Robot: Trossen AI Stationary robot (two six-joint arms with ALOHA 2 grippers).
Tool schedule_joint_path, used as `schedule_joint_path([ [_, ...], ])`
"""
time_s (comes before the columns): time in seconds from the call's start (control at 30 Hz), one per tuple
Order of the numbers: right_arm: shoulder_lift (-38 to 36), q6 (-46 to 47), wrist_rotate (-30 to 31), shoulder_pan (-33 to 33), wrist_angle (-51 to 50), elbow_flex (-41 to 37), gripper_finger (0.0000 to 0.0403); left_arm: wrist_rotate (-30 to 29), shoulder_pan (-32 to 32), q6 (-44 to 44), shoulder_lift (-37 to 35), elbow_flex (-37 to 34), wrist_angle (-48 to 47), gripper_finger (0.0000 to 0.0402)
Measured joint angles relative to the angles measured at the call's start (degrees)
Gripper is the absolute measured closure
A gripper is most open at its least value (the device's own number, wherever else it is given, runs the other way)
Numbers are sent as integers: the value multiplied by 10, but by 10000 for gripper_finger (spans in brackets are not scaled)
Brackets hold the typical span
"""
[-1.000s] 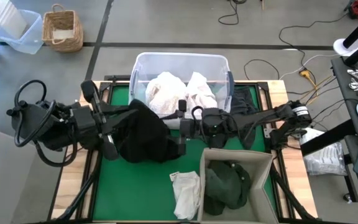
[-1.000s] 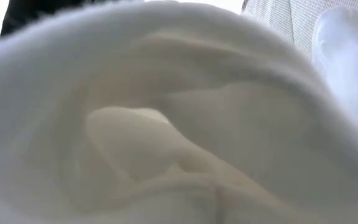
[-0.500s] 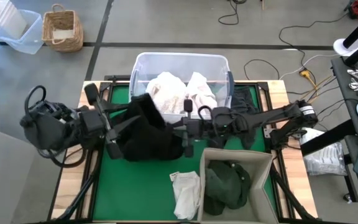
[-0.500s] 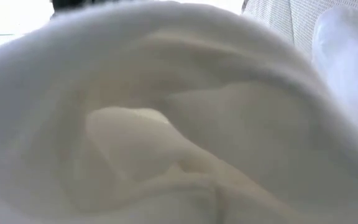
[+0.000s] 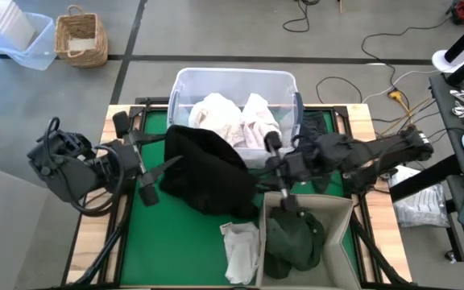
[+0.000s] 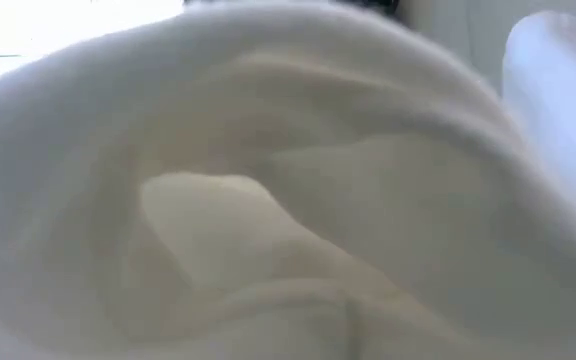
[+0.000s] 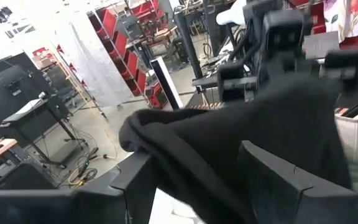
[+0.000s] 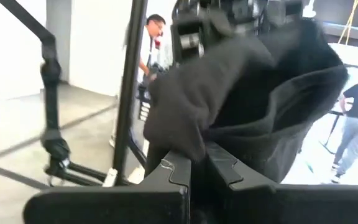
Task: Sort clothes
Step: Put the black pants into the brown laundry bin
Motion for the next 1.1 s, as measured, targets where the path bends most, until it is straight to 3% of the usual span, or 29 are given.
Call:
schedule_joint_path([
  [0.5, -64, 23, -3, 10, -28, 0, 393, 0, 0, -87, 4, 0, -143, 199],
  [0.73, -57, 22, 1, 10, -16, 0, 393, 13, 0, -128, 4, 0, -169, 151],
  [0.93, -52, 21, 3, 10, 26, 21, 394, 148, 0, -201, 10, -18, -235, 121],
  [1.1, -18, 30, 12, 10, 27, 87, 394, 183, -14, -207, 12, -104, -229, 124],
])
